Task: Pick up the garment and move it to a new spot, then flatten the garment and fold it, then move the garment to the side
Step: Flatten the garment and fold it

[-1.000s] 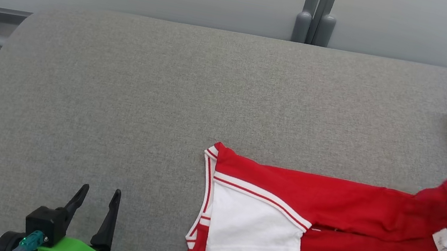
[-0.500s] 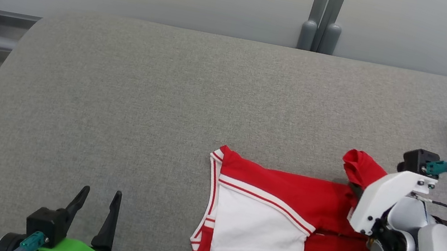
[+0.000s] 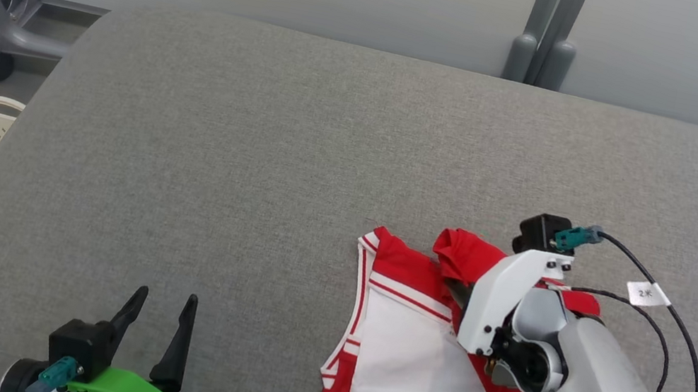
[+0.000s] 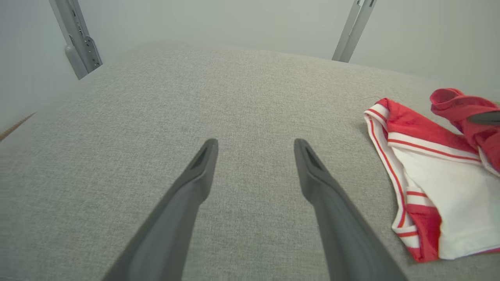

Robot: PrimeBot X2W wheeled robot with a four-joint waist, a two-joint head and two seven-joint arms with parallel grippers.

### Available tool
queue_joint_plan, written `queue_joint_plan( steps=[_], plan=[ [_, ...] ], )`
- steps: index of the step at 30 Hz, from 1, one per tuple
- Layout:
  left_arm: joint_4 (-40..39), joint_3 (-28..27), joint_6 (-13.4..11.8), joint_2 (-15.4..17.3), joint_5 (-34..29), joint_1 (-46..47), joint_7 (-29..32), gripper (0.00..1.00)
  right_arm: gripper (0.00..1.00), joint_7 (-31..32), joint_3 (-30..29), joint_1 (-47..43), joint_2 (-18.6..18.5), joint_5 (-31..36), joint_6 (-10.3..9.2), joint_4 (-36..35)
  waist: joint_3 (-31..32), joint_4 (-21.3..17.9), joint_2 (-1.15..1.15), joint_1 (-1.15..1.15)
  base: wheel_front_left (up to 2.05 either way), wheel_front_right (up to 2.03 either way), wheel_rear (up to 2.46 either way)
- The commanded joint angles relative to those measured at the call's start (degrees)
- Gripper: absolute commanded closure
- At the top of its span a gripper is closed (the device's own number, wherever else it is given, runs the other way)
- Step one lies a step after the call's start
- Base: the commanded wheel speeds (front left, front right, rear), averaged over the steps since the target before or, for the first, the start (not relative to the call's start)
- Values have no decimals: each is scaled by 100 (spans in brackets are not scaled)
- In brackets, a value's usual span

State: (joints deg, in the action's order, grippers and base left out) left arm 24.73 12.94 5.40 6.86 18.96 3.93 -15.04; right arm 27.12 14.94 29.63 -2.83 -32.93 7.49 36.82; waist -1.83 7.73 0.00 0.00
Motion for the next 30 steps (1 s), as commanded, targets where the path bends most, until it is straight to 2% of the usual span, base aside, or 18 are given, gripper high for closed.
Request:
queue_joint_plan(
  steps=[1, 7, 15, 16, 17, 25, 30],
  plan=[
    [24, 1, 17, -3, 16, 66, -22, 0, 100, -62, 86, 80, -15, -106, -1, 60, -19, 68, 0, 0, 0, 0, 0],
    [51, 10, 39, -39, -2, 84, -22, 0, 100, -317, 918, 392, -14, -730, -1, 530, -36, 212, 0, 0, 0, 0, 0],
    [81, 27, 60, -70, -29, 38, -22, 0, 100, -654, 1732, 700, -15, -1365, -1, 1076, -13, 347, 0, 0, 0, 0, 0],
    [84, 27, 55, -72, -34, 24, -22, 0, 53, -707, 1822, 736, -12, -1439, -1, 1110, -5, 354, 0, 0, 0, 0, 0],
    [88, 25, 56, -69, -38, 8, -22, 0, 0, -746, 1898, 754, -13, -1519, -1, 1148, 7, 358, 0, 0, 0, 0, 0],
    [77, -73, 15, -13, -28, -153, -22, 0, 0, -1058, 2258, 1033, -23, -2303, -1, 972, 187, 195, 0, 0, 0, 0, 0],
    [57, -95, 10, -10, -43, -224, -22, 0, 0, -1449, 2047, 1304, -19, -2100, -1, 1130, 280, 58, 0, 0, 0, 0, 0]
  ],
)
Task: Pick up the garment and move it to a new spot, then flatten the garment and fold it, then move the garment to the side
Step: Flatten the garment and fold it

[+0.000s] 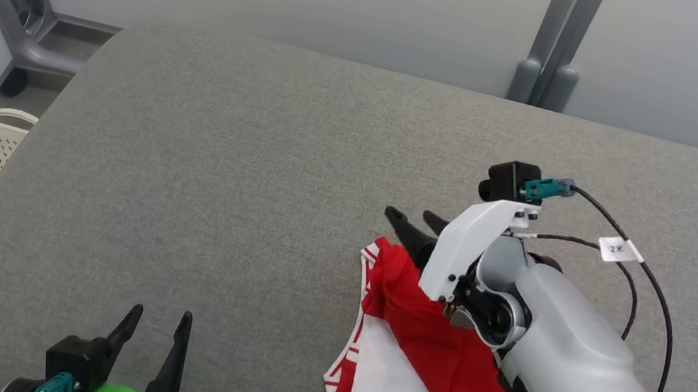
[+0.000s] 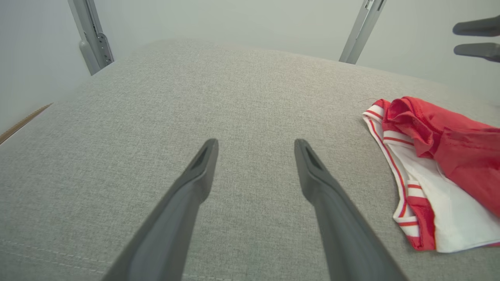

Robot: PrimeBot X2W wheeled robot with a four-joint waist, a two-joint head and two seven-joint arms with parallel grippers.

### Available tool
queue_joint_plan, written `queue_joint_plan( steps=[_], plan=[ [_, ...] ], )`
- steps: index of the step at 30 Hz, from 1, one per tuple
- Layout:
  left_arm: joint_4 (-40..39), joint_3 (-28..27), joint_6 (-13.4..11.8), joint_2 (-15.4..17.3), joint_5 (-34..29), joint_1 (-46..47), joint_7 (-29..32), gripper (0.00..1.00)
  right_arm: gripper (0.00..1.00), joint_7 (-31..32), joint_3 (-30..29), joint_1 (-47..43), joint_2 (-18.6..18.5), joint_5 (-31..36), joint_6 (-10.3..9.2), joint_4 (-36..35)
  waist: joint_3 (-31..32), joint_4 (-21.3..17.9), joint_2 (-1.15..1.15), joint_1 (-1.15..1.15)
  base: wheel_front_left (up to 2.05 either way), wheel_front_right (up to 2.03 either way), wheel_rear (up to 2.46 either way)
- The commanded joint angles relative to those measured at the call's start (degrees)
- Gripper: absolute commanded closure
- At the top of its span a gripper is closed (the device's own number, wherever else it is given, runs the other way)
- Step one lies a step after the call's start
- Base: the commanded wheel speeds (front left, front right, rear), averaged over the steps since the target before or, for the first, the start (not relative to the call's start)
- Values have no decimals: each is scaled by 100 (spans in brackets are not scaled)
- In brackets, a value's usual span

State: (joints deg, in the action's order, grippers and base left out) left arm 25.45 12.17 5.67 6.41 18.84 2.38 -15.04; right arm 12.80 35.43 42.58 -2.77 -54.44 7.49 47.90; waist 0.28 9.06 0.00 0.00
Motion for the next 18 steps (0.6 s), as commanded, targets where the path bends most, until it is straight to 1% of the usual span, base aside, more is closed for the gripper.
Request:
queue_joint_plan(
  steps=[1, 4, 9, 10, 11, 12, 13, 18],
  plan=[
    [-23, -20, -14, 36, -32, -82, -22, 0, 0, -111, -80, 62, -24, 203, -1, 122, 86, -106, 0, 0, 0, 0, 0],
    [-48, -35, -25, 37, -28, -121, -22, 0, 0, -357, -304, 107, -242, 719, -1, 433, 143, -183, 0, 0, 0, 0, 0],
    [-108, -71, -39, 41, -27, -171, -22, 0, 0, -599, -644, -147, -543, 1383, -1, 795, 149, -296, 0, 0, 0, 0, 0],
    [-126, -82, -46, 36, -26, -175, -22, 0, 3, -630, -705, -199, -566, 1482, -1, 845, 139, -319, 0, 0, 0, 0, 0],
    [-140, -86, -53, 32, -25, -174, -22, 0, 42, -645, -759, -273, -562, 1570, -1, 868, 127, -336, 0, 0, 0, 0, 0],
    [-150, -89, -55, 27, -25, -171, -22, 0, 66, -666, -799, -341, -569, 1674, -1, 898, 115, -350, 0, 0, 0, 0, 0],
    [-155, -90, -55, 25, -26, -161, -22, 0, 100, -693, -830, -414, -586, 1789, -1, 924, 101, -358, 0, 0, 0, 0, 0],
    [-172, -87, -32, 35, -23, -23, -22, 0, 100, -635, -955, -789, -430, 2115, -1, 821, -15, -352, 0, 0, 0, 0, 0]
  ],
)
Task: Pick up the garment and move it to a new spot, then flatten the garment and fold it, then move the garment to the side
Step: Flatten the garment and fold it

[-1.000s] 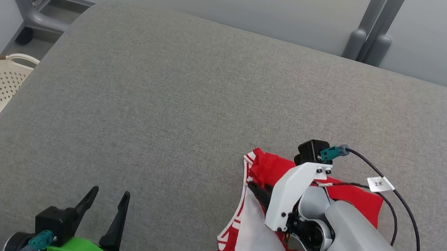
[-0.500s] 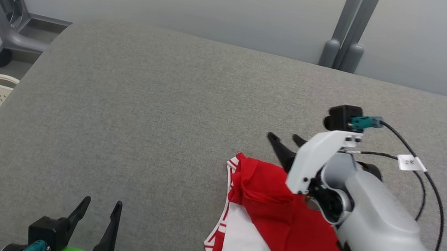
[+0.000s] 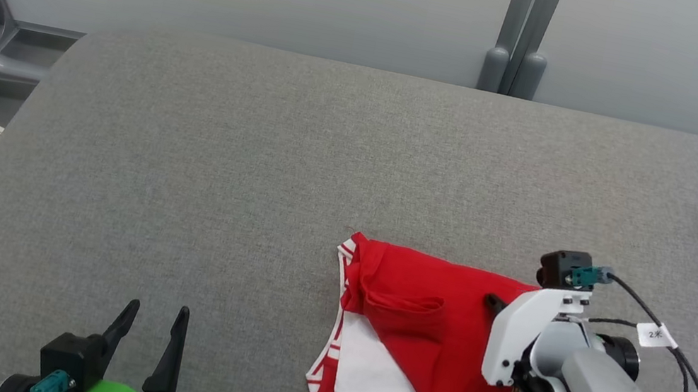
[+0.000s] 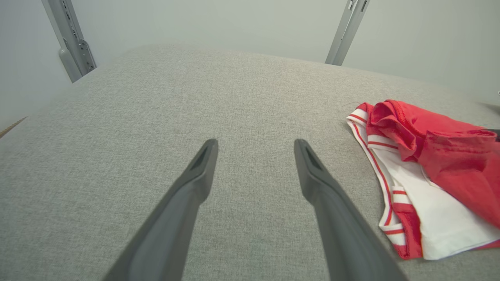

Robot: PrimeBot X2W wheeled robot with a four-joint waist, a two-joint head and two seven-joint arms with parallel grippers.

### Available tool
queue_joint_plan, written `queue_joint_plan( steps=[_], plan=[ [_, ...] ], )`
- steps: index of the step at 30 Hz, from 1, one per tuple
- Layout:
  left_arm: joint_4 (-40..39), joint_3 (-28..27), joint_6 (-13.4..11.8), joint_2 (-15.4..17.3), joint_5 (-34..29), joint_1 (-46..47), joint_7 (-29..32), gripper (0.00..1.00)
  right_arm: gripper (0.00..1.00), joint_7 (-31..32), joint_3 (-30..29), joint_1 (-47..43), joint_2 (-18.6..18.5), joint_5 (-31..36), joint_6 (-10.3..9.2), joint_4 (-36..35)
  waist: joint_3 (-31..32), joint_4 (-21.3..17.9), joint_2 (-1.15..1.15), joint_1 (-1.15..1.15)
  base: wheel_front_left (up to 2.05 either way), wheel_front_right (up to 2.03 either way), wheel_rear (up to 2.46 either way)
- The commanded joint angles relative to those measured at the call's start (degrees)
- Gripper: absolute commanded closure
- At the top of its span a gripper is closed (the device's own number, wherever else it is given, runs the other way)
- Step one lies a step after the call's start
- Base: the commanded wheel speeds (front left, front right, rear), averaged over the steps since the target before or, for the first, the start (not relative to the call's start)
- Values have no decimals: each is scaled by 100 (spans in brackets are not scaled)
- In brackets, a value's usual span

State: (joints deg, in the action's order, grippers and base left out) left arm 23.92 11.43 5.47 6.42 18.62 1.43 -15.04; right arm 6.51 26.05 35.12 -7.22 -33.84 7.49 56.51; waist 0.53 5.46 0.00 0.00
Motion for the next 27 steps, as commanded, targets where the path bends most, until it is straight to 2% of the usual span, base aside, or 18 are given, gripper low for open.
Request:
queue_joint_plan(
  steps=[1, 13, 21, 27],
  plan=[
    [-16, -16, -6, 35, 0, 97, -22, 0, 100, 18, -37, -107, 39, 111, -1, -77, -62, 18, 0, 0, 0, 0, 0],
    [70, -43, 42, 12, 7, 220, -22, 0, 100, 403, 71, -644, 408, 619, -1, -864, -206, 208, 0, 0, 0, 0, 0],
    [116, -53, 55, -4, 5, 254, -22, 0, 100, 1025, 874, -1042, 420, 107, -1, -1983, -187, 305, 0, 0, 0, 0, 0],
    [126, -61, 66, -26, -4, 266, -22, 0, 100, 1202, 1214, -1191, 421, -47, -1, -2297, -188, 353, 0, 0, 0, 0, 0]
  ],
)
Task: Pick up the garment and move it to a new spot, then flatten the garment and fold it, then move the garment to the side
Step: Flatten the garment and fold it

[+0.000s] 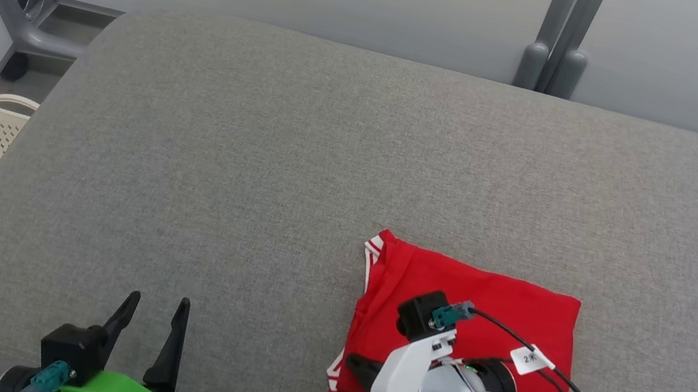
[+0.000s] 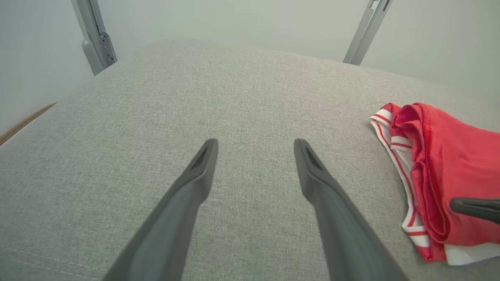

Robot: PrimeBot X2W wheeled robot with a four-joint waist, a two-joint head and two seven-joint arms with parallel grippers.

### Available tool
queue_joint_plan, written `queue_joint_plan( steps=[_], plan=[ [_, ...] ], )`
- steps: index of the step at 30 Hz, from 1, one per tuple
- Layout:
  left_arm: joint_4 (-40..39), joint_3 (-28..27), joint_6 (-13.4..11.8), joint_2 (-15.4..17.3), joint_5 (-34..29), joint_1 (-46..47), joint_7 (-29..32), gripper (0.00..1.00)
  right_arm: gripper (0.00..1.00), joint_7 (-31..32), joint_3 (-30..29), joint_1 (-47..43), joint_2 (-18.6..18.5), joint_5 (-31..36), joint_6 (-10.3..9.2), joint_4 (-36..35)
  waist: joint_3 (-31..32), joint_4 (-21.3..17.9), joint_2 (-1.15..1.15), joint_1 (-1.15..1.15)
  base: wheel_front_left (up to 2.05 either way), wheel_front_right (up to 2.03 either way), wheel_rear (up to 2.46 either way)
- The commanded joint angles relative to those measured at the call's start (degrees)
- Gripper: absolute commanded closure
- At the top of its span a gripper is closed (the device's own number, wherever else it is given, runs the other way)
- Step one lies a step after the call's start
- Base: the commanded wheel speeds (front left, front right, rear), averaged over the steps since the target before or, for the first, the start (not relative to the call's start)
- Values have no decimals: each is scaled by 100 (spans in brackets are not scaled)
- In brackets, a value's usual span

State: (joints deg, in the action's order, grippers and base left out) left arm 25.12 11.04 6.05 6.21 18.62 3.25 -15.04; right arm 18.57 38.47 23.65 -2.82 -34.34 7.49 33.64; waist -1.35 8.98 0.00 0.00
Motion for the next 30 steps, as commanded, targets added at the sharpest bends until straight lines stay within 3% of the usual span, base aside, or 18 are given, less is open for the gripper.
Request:
queue_joint_plan(
  steps=[1, 11, 16, 24, 30],
  plan=[
    [7, -22, 10, -9, -10, 87, -22, 0, 100, 12, 16, -55, -18, -40, -1, -33, -5, 11, 0, 0, 0, 0, 0],
    [36, -49, 32, -11, -40, 56, -22, 0, 100, -190, 297, 272, -20, -553, -1, -186, 30, 154, 0, 0, 0, 0, 0],
    [42, -87, 27, 13, -52, -31, -22, 0, 100, -434, -237, 527, -20, -334, -1, -16, 99, 130, 0, 0, 0, 0, 0],
    [-62, -59, 25, 23, -114, -89, -22, 0, 100, -602, -1352, 594, -14, 567, -1, 475, 102, 72, 0, 0, 0, 0, 0],
    [-220, -44, 34, 1, -188, -25, -22, 0, 100, -559, -1807, 639, -14, 1065, -1, 628, -37, 123, 0, 0, 0, 0, 0]
  ],
)
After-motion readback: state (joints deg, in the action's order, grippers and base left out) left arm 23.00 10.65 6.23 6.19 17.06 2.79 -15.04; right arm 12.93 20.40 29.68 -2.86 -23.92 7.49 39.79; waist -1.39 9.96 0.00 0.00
